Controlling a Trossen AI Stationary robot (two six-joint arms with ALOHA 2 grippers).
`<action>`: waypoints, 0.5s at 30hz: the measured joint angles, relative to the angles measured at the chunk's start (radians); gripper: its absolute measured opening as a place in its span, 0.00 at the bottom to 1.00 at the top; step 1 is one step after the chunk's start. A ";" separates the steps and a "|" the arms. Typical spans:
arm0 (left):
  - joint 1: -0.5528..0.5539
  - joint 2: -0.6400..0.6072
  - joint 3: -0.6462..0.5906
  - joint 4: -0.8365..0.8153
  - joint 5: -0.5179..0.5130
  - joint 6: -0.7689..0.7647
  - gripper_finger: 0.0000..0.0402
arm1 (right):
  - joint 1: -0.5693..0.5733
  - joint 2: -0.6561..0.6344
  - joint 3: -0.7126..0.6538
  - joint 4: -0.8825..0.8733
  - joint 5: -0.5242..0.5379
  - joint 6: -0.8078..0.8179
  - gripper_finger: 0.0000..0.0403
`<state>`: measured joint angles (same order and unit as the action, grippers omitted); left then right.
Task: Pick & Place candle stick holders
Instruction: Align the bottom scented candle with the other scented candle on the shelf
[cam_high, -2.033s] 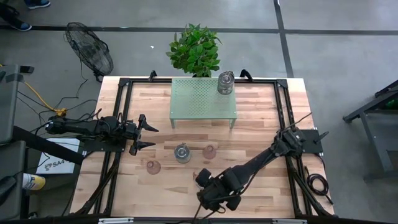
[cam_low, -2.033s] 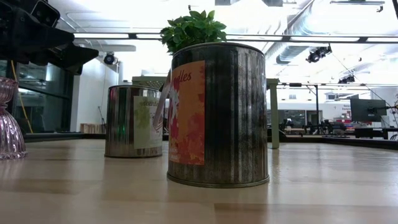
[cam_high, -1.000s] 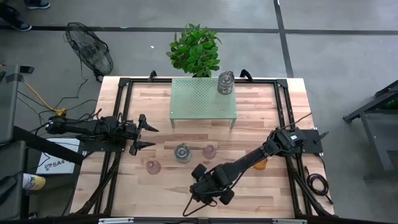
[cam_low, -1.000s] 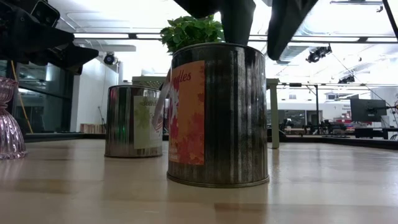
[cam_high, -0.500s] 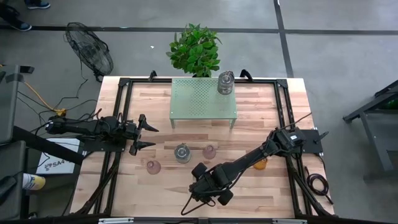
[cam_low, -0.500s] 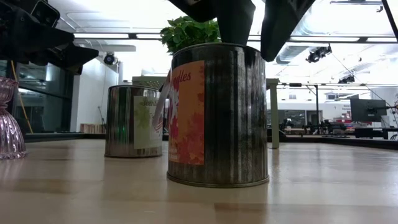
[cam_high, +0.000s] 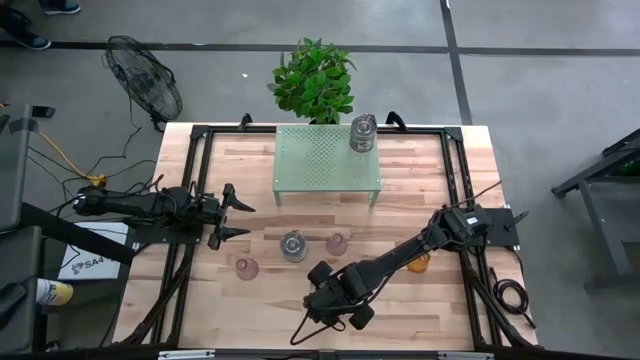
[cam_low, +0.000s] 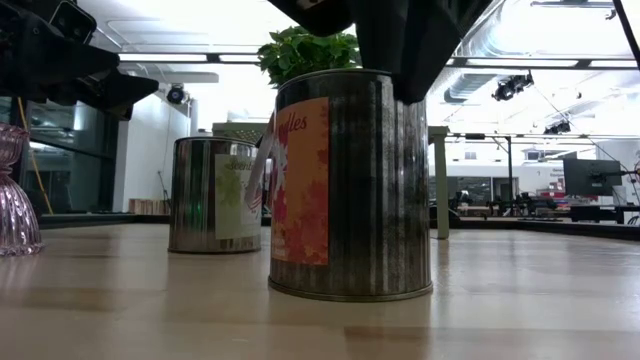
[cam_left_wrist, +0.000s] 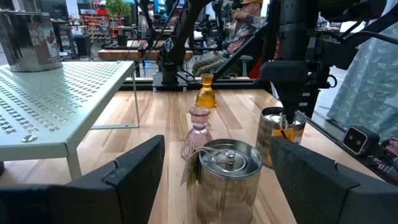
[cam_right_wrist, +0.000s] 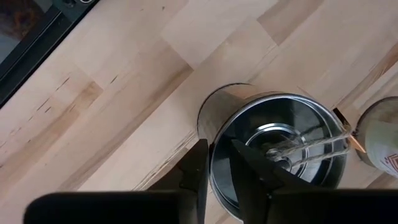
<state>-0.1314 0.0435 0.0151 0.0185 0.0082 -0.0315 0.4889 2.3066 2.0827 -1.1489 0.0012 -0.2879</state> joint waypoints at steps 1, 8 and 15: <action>0.000 0.000 0.000 0.000 0.000 0.000 0.72 | 0.000 0.000 0.000 0.001 0.000 0.001 0.14; 0.000 0.000 0.000 0.000 0.000 0.000 0.72 | 0.000 0.001 -0.002 0.012 -0.011 0.001 0.16; 0.000 0.000 0.000 0.000 0.000 0.000 0.72 | -0.004 -0.008 -0.076 0.106 -0.066 0.013 0.16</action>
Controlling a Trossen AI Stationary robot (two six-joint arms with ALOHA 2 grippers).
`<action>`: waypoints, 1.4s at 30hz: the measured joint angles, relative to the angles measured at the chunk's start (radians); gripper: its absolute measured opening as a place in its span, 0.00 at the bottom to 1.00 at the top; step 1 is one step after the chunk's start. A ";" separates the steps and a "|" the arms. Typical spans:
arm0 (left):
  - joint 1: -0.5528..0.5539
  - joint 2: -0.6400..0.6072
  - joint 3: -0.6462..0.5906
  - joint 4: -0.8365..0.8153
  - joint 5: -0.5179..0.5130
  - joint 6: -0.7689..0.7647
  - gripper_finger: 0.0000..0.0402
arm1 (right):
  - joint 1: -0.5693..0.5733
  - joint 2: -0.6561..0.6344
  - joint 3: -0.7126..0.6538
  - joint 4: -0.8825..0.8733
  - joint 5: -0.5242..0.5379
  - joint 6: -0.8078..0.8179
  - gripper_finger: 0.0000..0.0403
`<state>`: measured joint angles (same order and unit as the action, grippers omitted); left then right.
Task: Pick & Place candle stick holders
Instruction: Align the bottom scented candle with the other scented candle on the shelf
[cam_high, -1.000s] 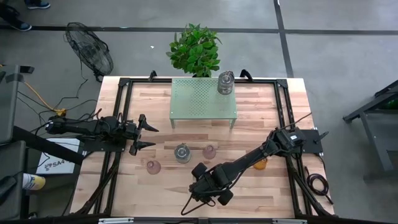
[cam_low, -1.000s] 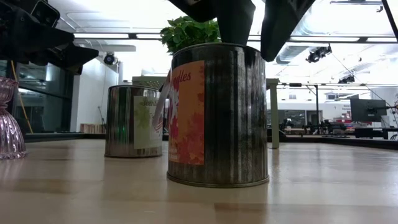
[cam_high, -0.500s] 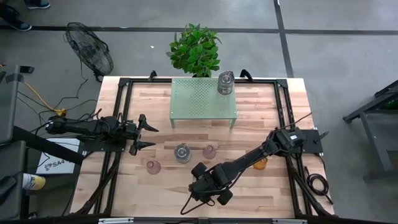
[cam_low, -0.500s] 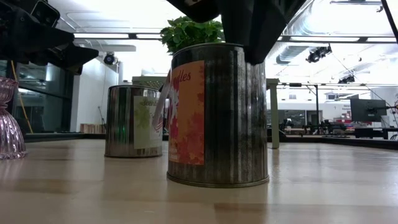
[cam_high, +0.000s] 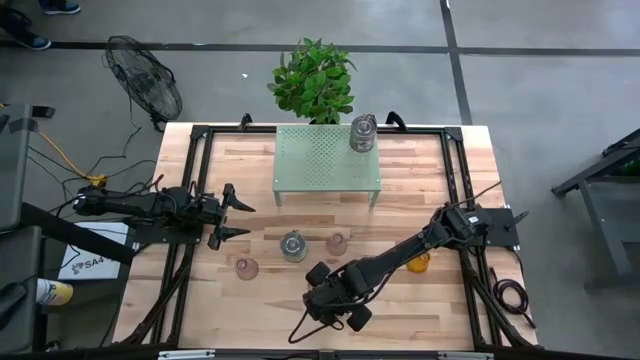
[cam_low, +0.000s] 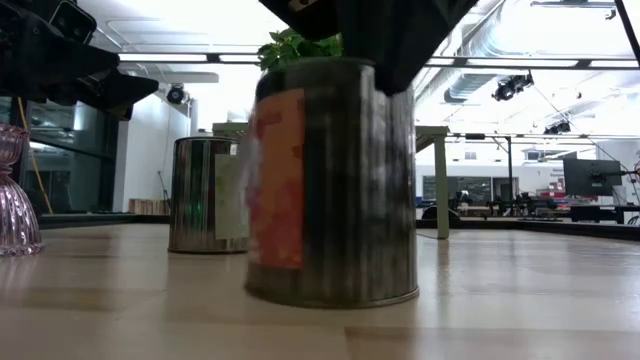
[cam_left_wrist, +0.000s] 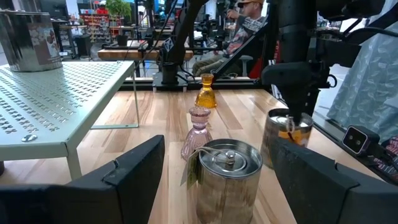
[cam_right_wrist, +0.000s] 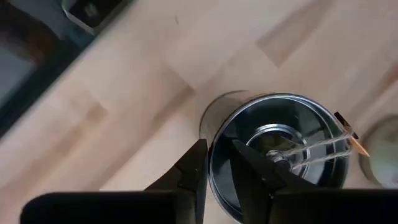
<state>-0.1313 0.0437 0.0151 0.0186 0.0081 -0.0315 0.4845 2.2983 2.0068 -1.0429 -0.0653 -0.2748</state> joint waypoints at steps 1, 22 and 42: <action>0.000 0.000 0.000 0.000 0.000 0.000 0.72 | -0.003 -0.001 -0.009 0.013 -0.015 0.009 0.16; 0.000 0.000 0.000 0.000 0.000 0.000 0.71 | -0.006 -0.002 -0.019 -0.001 0.002 0.006 0.03; 0.000 0.000 0.000 0.000 0.000 0.000 0.72 | 0.000 0.008 0.049 -0.086 -0.008 0.092 0.00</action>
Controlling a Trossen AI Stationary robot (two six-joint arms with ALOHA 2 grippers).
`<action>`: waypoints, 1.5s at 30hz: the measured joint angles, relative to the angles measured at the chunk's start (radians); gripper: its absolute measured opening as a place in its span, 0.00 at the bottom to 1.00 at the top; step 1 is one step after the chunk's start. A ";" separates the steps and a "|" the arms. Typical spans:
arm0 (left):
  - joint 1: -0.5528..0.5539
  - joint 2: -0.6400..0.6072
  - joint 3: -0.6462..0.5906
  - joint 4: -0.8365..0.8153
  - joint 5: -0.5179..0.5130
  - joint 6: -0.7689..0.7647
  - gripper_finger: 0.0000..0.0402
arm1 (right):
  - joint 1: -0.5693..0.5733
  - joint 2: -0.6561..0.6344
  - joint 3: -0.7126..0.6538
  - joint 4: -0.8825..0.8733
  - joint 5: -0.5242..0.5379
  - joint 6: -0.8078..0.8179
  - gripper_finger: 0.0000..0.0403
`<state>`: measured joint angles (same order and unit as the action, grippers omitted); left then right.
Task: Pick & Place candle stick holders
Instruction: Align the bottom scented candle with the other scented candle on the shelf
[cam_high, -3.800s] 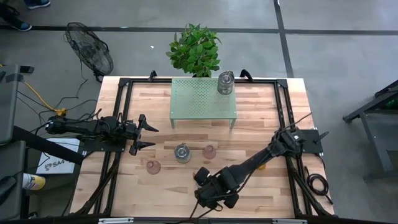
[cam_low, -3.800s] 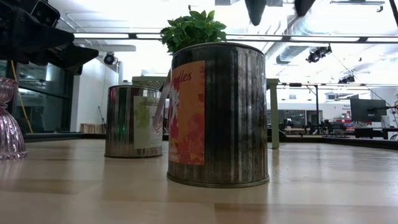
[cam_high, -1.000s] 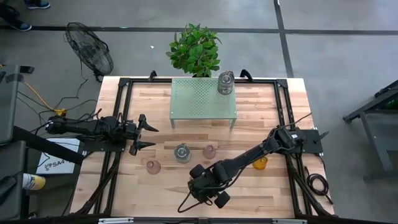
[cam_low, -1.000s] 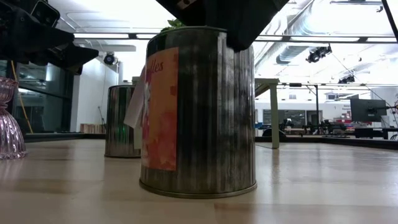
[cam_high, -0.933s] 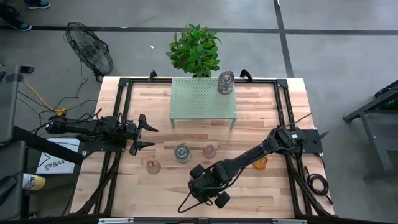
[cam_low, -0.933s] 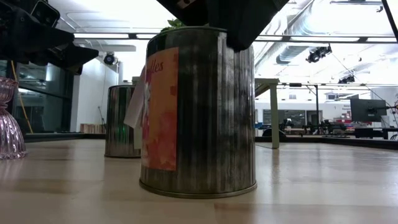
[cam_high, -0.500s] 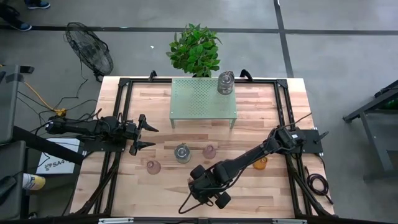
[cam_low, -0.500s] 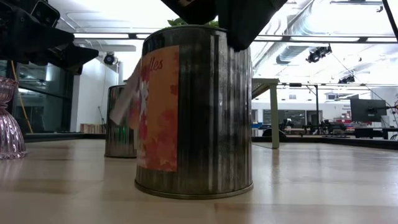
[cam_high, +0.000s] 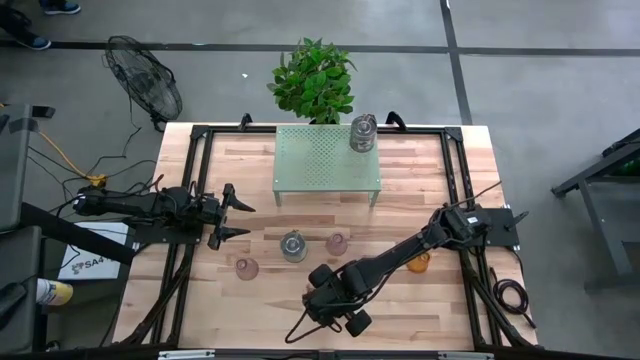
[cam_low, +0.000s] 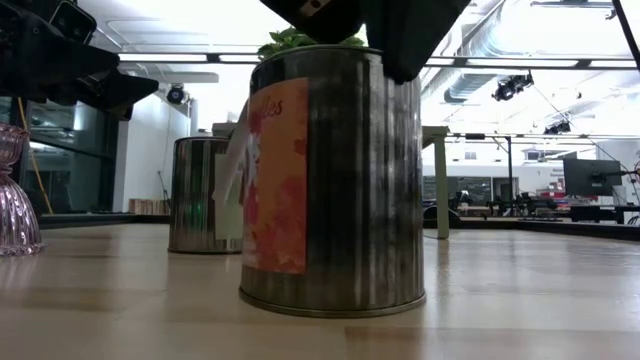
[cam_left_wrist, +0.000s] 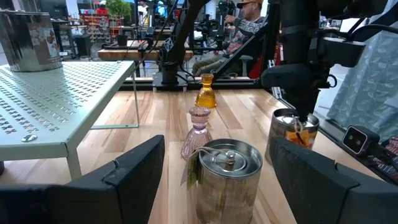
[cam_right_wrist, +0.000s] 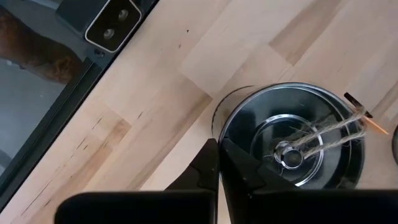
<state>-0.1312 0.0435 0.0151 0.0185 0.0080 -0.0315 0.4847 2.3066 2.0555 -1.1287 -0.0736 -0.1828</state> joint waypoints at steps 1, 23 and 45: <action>0.000 0.000 0.000 0.000 0.000 0.000 0.72 | 0.000 0.000 0.011 -0.010 0.000 0.000 0.00; 0.000 0.000 0.000 0.000 0.000 0.000 0.72 | 0.002 0.014 0.174 -0.250 0.076 0.048 0.00; 0.000 0.000 0.000 0.000 0.000 0.000 0.71 | -0.014 -0.135 0.256 -0.398 0.185 0.175 0.00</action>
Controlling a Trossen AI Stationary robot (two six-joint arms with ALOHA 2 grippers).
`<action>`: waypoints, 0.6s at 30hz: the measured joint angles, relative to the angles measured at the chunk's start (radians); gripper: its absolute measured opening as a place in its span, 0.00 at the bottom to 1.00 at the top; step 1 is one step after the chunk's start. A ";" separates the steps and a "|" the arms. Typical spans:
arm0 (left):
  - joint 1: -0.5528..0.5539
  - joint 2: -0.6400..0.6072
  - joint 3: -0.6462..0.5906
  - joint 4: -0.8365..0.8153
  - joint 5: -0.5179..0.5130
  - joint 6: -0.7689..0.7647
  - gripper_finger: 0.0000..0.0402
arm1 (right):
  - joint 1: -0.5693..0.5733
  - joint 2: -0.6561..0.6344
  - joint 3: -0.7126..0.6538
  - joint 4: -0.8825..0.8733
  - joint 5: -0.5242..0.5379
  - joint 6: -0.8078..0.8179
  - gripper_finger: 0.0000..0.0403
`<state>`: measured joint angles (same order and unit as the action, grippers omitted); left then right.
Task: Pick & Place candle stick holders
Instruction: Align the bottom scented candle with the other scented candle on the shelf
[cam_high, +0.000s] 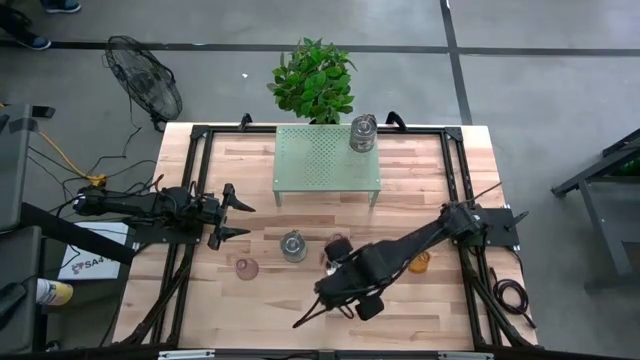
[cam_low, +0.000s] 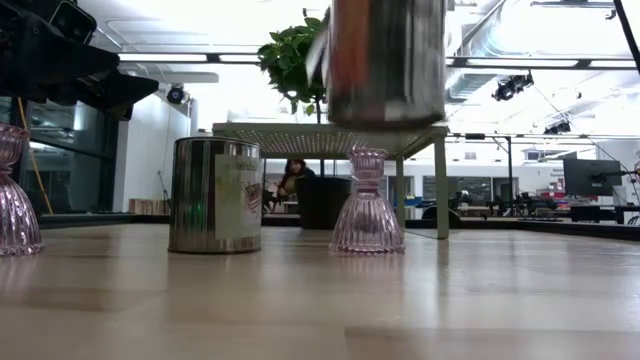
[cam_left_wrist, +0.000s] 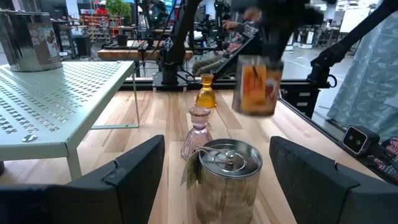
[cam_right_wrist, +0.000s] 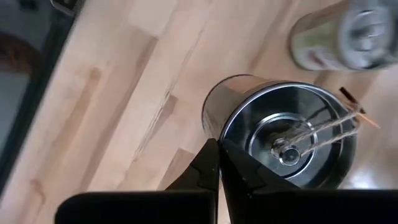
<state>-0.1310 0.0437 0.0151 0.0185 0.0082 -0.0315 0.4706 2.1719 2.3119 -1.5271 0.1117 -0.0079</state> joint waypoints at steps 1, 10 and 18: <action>0.000 0.000 0.000 0.000 0.000 0.000 0.72 | -0.003 -0.017 0.000 -0.006 0.004 0.014 0.00; 0.000 0.000 0.000 0.000 0.000 0.000 0.71 | -0.056 -0.158 0.000 -0.045 0.082 0.068 0.00; 0.000 0.000 0.000 0.000 0.000 0.000 0.72 | -0.171 -0.226 0.001 -0.045 0.080 0.082 0.00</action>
<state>-0.1313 0.0435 0.0151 0.0185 0.0080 -0.0315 0.2996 1.9457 2.3127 -1.5721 0.1915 0.0740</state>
